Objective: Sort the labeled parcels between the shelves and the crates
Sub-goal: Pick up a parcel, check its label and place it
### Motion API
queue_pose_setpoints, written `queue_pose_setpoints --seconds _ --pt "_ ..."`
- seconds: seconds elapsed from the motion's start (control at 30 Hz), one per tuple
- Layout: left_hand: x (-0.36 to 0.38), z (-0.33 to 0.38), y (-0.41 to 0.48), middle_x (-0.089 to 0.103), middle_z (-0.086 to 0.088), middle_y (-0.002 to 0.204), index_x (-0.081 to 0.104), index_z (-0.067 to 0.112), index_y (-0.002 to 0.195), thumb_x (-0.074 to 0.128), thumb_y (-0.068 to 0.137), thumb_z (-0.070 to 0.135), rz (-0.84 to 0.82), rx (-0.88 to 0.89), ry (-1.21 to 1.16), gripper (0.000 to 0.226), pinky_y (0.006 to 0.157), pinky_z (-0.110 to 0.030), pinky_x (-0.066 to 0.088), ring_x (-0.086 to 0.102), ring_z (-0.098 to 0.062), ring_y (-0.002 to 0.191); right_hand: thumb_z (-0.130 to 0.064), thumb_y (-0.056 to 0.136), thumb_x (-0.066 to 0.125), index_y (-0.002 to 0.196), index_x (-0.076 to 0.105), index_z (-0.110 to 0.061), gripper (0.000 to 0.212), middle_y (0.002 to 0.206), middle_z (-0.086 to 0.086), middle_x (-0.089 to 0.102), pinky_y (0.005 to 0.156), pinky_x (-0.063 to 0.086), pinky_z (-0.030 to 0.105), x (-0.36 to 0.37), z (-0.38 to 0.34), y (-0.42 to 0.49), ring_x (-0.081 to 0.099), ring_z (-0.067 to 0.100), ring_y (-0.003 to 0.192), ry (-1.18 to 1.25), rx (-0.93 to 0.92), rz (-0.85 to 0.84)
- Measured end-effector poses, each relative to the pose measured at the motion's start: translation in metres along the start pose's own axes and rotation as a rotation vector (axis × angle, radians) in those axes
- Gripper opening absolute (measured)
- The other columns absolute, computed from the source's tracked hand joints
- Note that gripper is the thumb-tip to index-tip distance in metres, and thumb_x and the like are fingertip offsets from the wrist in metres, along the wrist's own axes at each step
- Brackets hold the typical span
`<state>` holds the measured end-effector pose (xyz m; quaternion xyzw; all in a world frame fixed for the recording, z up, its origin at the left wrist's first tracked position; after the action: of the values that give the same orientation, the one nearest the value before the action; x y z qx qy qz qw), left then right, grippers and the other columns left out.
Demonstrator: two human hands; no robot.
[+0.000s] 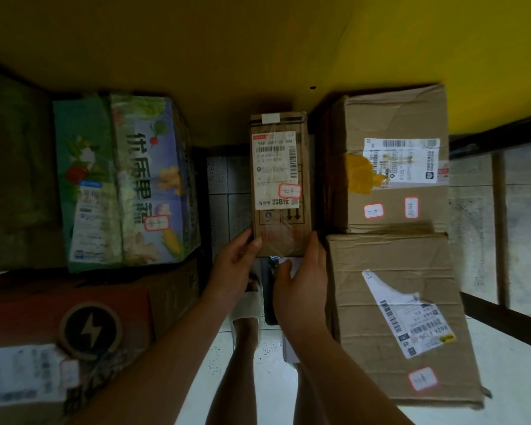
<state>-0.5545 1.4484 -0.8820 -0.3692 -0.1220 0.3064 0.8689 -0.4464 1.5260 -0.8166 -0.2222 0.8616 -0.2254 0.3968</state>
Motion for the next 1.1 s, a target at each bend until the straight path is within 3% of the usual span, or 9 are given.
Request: queue_pose_setpoints --seconds 0.07,0.27,0.47,0.53,0.63,0.87,1.0,1.03,1.1 --pt "0.000 -0.004 0.000 0.071 0.009 0.125 0.056 0.032 0.141 0.052 0.104 0.031 0.005 0.001 -0.014 0.038 0.098 -0.056 0.051 0.068 -0.026 0.114 -0.008 0.098 0.050 0.157 0.022 -0.014 0.065 0.157 0.006 0.034 0.110 0.032 0.021 0.001 0.000 -0.001 0.040 0.019 0.142 -0.004 -0.011 -0.005" --pt "0.005 0.002 0.002 0.069 0.014 0.129 0.059 0.036 0.138 0.054 0.103 0.029 -0.069 0.008 0.008 0.036 0.106 -0.037 0.049 0.061 -0.006 0.125 -0.008 0.099 0.051 0.159 0.007 -0.015 0.075 0.163 0.005 0.021 0.104 0.022 0.011 -0.001 -0.001 0.002 0.035 0.018 0.144 -0.047 0.056 -0.036" --pt "0.012 0.012 -0.005 0.067 0.010 0.133 0.052 0.030 0.145 0.054 0.102 0.032 -0.018 0.054 0.065 0.043 0.102 -0.021 0.051 0.061 -0.002 0.122 -0.016 0.100 0.053 0.159 -0.005 -0.018 0.082 0.166 0.003 0.004 0.105 0.026 0.016 -0.008 -0.019 -0.008 0.032 0.023 0.146 -0.063 0.068 -0.134" --pt "0.016 0.013 -0.005 0.066 0.009 0.134 0.052 0.029 0.146 0.057 0.101 0.031 -0.015 0.042 0.044 0.046 0.101 -0.021 0.052 0.062 0.001 0.120 -0.015 0.099 0.056 0.159 0.000 -0.021 0.083 0.166 0.001 0.003 0.102 0.020 0.003 -0.011 -0.022 -0.018 0.031 0.019 0.145 -0.048 0.039 -0.121" --pt "0.025 0.015 -0.001 0.065 0.010 0.134 0.051 0.032 0.146 0.063 0.098 0.031 -0.030 0.030 0.024 0.049 0.104 -0.033 0.053 0.062 -0.001 0.120 -0.008 0.097 0.057 0.158 0.009 -0.015 0.078 0.165 0.007 0.009 0.082 0.017 -0.015 -0.018 -0.020 -0.026 0.032 0.011 0.141 -0.067 -0.049 -0.102" --pt "0.028 0.012 0.002 0.066 0.008 0.133 0.056 0.036 0.140 0.071 0.092 0.038 -0.014 -0.012 -0.026 0.050 0.103 -0.041 0.052 0.062 -0.013 0.124 -0.004 0.096 0.052 0.153 0.031 -0.009 0.060 0.158 0.003 0.027 0.081 0.022 -0.013 -0.028 -0.011 -0.030 0.035 -0.001 0.124 -0.037 -0.118 -0.113" --pt "0.028 0.028 -0.006 0.066 0.012 0.132 0.056 0.034 0.139 0.066 0.096 0.035 -0.007 -0.015 0.027 0.045 0.101 -0.031 0.051 0.062 -0.007 0.122 0.000 0.093 0.051 0.137 0.041 -0.032 0.055 0.129 -0.011 0.044 0.095 0.037 0.000 -0.041 -0.020 -0.031 0.049 -0.001 0.113 0.049 -0.196 -0.082" --pt "0.028 0.036 -0.010 0.065 0.012 0.133 0.056 0.033 0.140 0.064 0.096 0.035 0.004 -0.007 0.044 0.044 0.102 -0.031 0.050 0.061 -0.006 0.122 0.001 0.093 0.050 0.132 0.042 -0.036 0.054 0.122 -0.011 0.048 0.095 0.042 0.005 -0.045 -0.021 -0.032 0.053 -0.002 0.108 0.066 -0.187 -0.090" --pt "0.023 0.052 -0.022 0.057 0.011 0.141 0.050 0.026 0.145 0.061 0.099 0.030 0.051 0.004 0.060 0.047 0.104 -0.027 0.044 0.055 -0.008 0.129 0.000 0.096 0.049 0.131 0.048 -0.032 0.048 0.116 -0.008 0.053 0.085 0.043 0.001 -0.056 -0.026 -0.032 0.053 -0.007 0.099 0.087 -0.136 -0.145"
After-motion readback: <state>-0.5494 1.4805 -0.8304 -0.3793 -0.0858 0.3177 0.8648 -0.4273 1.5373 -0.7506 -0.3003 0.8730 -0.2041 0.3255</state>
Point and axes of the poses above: each hand's wrist, its own y-axis towards the middle knuckle, its own x-axis out of the palm, z = x × y, the point moved 5 cm from there along y, towards the middle knuckle
